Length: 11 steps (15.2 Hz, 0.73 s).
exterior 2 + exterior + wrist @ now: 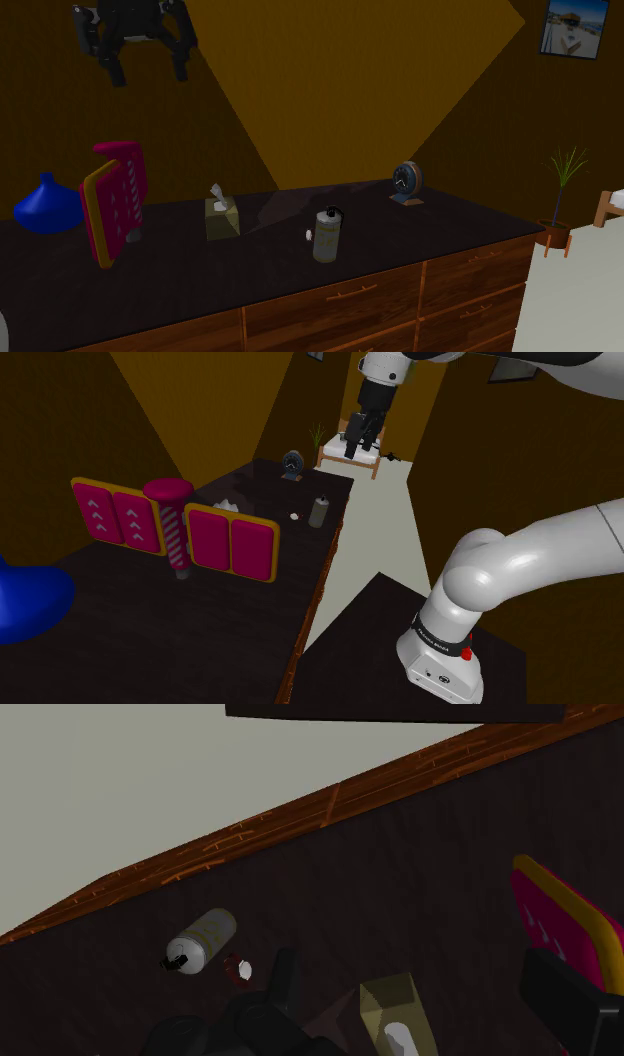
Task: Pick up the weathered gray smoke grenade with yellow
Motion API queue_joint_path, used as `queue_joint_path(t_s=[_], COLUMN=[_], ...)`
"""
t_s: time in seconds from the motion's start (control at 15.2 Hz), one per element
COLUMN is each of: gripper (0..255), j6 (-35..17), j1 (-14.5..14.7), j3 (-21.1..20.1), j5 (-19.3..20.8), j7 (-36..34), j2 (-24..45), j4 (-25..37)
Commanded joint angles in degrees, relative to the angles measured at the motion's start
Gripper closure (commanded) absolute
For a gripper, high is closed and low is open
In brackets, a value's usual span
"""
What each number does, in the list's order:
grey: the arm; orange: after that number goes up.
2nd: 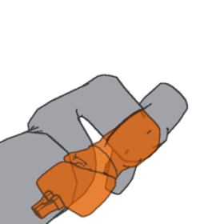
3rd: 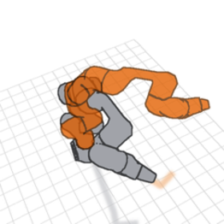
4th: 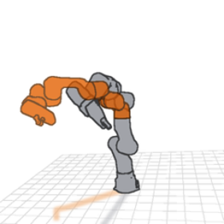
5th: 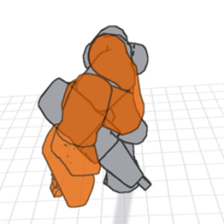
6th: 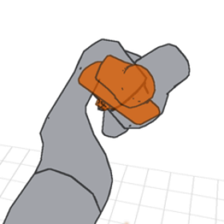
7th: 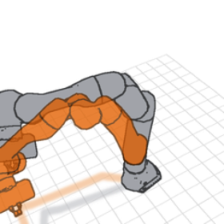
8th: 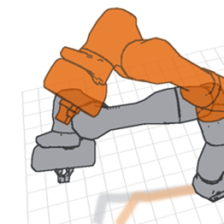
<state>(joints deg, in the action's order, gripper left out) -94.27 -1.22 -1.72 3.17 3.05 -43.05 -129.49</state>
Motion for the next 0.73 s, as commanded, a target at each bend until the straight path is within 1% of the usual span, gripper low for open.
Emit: queue_joint_path(t_s=[0.0, 0.33, 0.66], gripper=[0, 0, 0], j6=[0.00, -7.48, -14.59], j1=[0.00, -0.90, -1.44], j3=[0.00, 5.04, 9.96], j5=[0.00, 1.06, 1.08], j7=[0.00, 5.17, 10.54], j2=[0.00, 5.44, 12.67], j4=[0.00, -1.72, -1.44])
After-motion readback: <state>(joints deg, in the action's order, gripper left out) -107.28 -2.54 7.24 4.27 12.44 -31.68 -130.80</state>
